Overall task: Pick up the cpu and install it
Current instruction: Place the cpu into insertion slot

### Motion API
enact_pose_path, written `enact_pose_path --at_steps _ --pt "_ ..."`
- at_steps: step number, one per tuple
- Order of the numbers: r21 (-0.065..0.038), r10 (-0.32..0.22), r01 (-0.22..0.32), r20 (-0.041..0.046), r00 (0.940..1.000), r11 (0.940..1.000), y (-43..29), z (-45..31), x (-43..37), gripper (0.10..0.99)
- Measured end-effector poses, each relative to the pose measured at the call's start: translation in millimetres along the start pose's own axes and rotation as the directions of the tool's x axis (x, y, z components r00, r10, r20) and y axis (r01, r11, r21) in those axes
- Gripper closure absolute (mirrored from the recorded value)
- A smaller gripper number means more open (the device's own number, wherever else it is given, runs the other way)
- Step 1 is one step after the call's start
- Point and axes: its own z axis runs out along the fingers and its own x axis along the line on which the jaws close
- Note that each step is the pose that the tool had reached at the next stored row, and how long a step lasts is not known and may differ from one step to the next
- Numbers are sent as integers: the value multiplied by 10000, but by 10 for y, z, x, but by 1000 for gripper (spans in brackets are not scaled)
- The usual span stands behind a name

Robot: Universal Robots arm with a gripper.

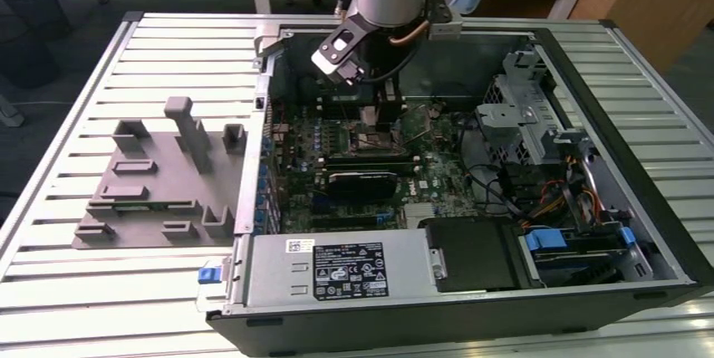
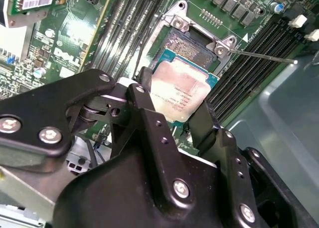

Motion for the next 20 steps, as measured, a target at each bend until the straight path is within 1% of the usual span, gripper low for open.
enact_pose_path --at_steps 2,3,12,17,20 --pt "-2 -1 1 15 10000 10000 0 14 7 545" --pt "1 -3 3 38 10000 10000 -1 26 8 545" --pt "0 -45 45 89 10000 10000 -5 122 9 545" --pt "1 -87 87 124 9999 10000 -2 157 9 545" --pt "0 -95 95 126 9999 10000 -2 183 9 545"
